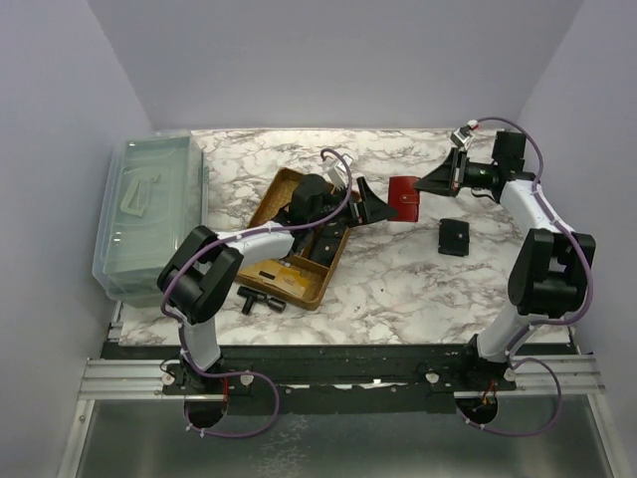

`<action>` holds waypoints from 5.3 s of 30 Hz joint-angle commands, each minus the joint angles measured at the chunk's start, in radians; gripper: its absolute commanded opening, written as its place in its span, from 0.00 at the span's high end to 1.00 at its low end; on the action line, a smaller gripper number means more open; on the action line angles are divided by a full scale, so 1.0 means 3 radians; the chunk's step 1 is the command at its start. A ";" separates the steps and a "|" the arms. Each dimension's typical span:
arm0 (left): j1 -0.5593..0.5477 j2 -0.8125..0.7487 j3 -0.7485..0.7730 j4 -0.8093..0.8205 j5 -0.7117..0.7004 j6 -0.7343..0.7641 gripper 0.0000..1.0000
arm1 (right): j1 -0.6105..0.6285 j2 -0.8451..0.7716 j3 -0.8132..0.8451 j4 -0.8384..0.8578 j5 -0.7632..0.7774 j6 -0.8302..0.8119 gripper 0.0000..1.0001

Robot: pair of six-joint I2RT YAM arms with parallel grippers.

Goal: Take the credit cards out of the card holder
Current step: Pick up the card holder from the center of the board, then open the card holder.

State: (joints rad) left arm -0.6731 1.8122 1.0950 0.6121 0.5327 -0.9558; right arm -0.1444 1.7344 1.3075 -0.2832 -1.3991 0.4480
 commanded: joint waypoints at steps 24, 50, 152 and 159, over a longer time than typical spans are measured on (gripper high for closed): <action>-0.0046 0.0416 0.0202 0.1060 0.0510 -0.0594 0.61 | 0.0160 -0.0306 -0.0204 0.0293 -0.0160 0.0381 1.00; -0.0038 0.0153 0.0092 -0.0017 0.0358 -0.0571 1.00 | 0.0167 -0.0416 0.0619 -0.2057 0.0531 -0.3204 0.44; -0.0200 0.0006 0.0790 -0.2035 0.0198 -0.0384 1.00 | 0.0817 -0.0603 0.0136 -0.2547 0.1355 -0.6069 0.30; -0.0219 0.0024 0.0818 -0.2035 0.0218 -0.0373 1.00 | 0.0919 -0.0486 0.0187 -0.2470 0.1460 -0.5973 0.37</action>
State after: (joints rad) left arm -0.7269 1.8572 1.3312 -0.0036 0.5999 -1.0760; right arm 0.1165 1.5612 1.3563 -1.0554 -0.9997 -1.3640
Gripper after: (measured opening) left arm 0.259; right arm 0.641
